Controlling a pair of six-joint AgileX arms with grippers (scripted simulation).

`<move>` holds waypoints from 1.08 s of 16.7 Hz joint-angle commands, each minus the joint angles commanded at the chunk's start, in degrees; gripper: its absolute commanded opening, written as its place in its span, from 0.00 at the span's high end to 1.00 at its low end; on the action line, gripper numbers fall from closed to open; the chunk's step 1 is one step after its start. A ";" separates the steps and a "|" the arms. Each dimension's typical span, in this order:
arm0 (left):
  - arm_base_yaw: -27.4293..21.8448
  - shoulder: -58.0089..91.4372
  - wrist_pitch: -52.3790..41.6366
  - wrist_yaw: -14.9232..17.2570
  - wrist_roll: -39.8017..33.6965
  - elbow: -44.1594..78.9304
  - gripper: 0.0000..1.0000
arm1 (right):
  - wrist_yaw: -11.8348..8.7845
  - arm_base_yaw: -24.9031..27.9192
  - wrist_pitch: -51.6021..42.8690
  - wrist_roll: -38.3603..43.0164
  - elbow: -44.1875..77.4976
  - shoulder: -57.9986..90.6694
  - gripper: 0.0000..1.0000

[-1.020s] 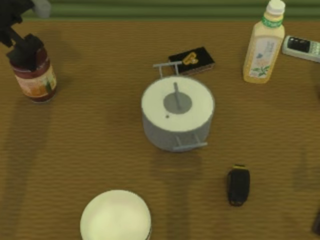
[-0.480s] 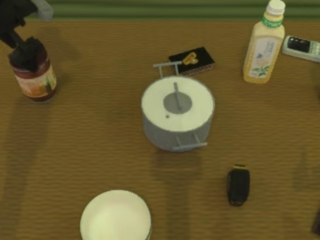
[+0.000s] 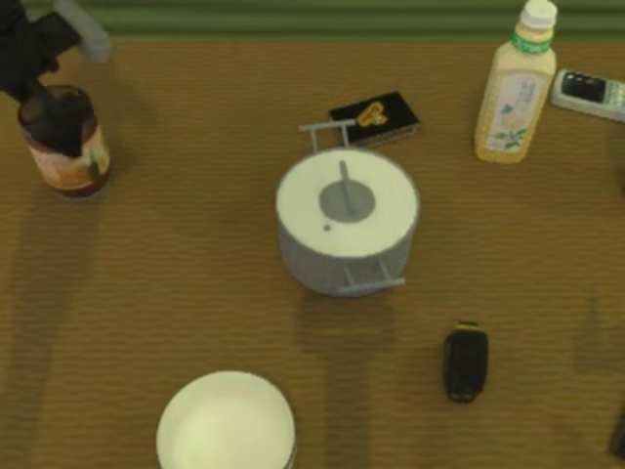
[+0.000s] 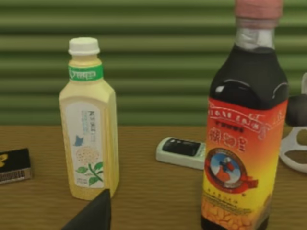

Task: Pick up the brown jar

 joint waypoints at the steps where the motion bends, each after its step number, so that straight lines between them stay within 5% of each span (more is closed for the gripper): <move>1: -0.02 -0.34 1.99 -0.01 -0.03 -2.49 0.00 | 0.00 0.00 0.00 0.00 0.00 0.00 0.00; 8: -0.05 -0.93 5.93 -0.01 -0.04 -6.68 0.00 | 0.00 0.00 0.00 0.00 0.00 0.00 0.00; 18: -0.05 -0.93 5.93 -0.01 -0.04 -6.68 0.75 | 0.00 0.00 0.00 0.00 0.00 0.00 0.00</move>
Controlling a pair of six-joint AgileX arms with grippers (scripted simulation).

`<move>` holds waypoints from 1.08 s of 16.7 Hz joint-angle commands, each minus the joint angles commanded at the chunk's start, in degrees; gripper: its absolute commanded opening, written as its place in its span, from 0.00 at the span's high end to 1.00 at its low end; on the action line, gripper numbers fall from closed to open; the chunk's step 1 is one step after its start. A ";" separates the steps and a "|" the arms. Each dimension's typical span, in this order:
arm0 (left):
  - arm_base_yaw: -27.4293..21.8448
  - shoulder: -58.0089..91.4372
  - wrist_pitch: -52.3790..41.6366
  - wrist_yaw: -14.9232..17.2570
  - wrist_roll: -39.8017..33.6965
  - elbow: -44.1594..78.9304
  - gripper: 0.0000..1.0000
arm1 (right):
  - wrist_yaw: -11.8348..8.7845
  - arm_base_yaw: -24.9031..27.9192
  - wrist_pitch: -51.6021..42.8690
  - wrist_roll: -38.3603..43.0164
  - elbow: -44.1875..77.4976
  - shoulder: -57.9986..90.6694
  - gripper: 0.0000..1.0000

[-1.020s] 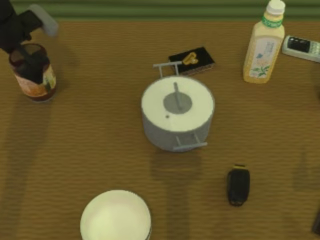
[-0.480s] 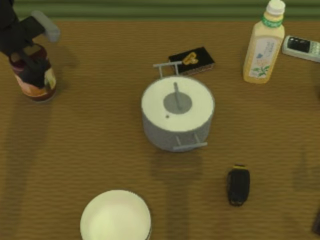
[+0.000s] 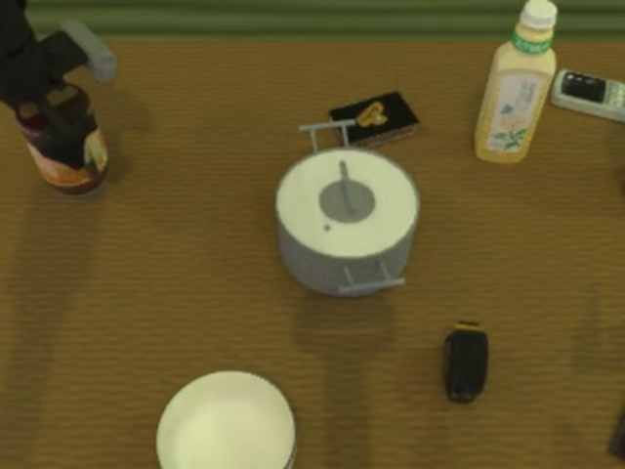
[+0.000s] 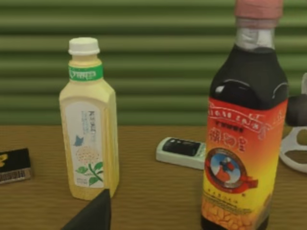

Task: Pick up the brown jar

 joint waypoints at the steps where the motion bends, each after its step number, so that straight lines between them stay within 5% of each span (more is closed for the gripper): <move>1: 0.00 0.00 0.00 0.00 0.00 0.00 0.83 | 0.00 0.00 0.00 0.00 0.00 0.00 0.00; 4: 0.00 0.00 0.00 0.00 0.00 0.00 1.00 | 0.00 0.00 0.00 0.00 0.00 0.00 0.00; 18: 0.46 -9.80 -0.83 -0.13 0.32 -9.01 1.00 | 0.00 0.00 0.00 0.00 0.00 0.00 0.00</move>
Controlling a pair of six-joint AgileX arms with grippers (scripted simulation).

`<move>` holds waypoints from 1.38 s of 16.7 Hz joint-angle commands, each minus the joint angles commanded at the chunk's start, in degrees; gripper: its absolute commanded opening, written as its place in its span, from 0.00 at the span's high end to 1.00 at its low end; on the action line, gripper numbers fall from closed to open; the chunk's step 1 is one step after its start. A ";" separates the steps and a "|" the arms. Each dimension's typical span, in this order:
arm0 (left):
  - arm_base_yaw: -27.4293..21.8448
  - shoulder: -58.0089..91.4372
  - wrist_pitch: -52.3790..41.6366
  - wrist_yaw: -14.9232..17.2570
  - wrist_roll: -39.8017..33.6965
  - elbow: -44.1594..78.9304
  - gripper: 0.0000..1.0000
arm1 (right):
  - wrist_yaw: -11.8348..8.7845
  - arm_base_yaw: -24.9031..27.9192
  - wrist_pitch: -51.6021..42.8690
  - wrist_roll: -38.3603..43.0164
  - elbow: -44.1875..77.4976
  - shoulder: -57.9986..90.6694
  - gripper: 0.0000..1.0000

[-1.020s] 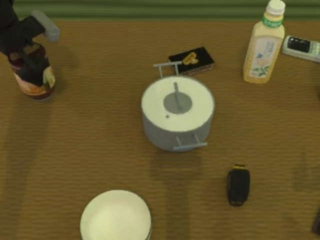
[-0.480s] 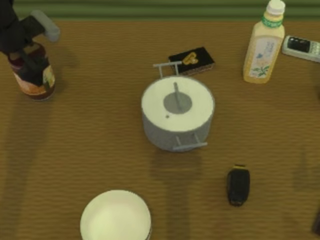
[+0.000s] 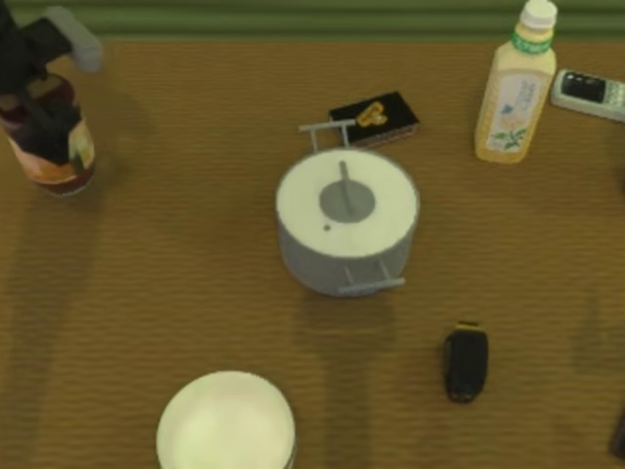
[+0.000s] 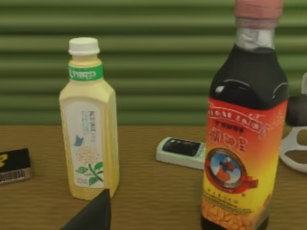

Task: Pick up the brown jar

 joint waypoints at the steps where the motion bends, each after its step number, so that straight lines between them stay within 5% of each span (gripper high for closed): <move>1: 0.21 -3.40 -0.28 -0.03 0.02 -2.69 1.00 | 0.00 0.00 0.00 0.00 0.00 0.00 0.00; 7: 1.40 -18.45 -2.12 -0.16 0.14 -16.19 1.00 | 0.00 0.00 0.00 0.00 0.00 0.00 0.00; 15: 0.47 -18.63 -1.89 -0.36 -1.72 -16.85 1.00 | 0.00 0.00 0.00 0.00 0.00 0.00 0.00; 23: -7.55 -17.77 2.96 -2.78 -29.35 -20.11 1.00 | 0.00 0.00 0.00 0.00 0.00 0.00 0.00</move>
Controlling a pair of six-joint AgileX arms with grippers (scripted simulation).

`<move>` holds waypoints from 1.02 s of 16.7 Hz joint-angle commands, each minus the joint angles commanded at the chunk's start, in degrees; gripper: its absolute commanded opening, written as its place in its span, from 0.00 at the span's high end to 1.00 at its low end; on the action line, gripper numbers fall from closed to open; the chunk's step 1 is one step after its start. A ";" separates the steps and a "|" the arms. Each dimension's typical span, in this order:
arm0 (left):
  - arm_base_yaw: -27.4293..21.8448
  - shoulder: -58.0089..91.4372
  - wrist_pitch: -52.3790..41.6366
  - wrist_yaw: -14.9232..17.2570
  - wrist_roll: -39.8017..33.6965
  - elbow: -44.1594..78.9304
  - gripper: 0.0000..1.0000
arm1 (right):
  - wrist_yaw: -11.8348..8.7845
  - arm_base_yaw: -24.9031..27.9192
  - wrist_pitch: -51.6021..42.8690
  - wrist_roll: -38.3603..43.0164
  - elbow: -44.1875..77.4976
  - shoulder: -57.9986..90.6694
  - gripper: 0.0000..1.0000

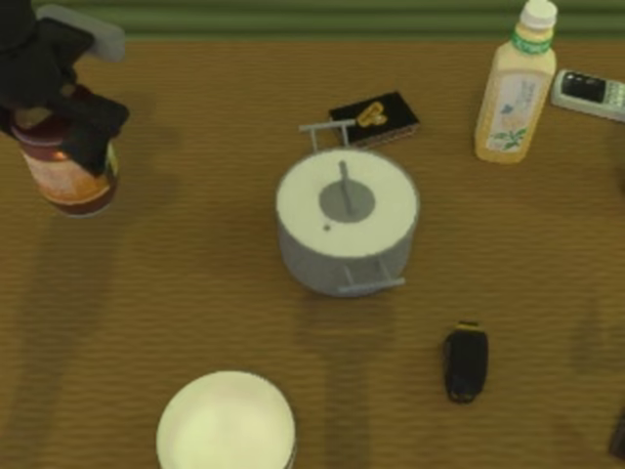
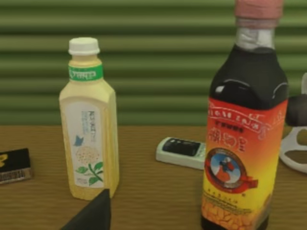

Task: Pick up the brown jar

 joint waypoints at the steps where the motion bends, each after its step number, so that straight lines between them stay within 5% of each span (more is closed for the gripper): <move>1: -1.27 -0.02 0.94 -0.42 -5.08 -0.51 1.00 | 0.00 0.00 0.00 0.00 0.00 0.00 0.00; 8: -9.21 0.21 6.37 -2.96 -35.37 -4.65 1.00 | 0.00 0.00 0.00 0.00 0.00 0.00 0.00; 17: -10.76 0.15 7.65 -3.43 -40.45 -5.90 1.00 | 0.00 0.00 0.00 0.00 0.00 0.00 0.00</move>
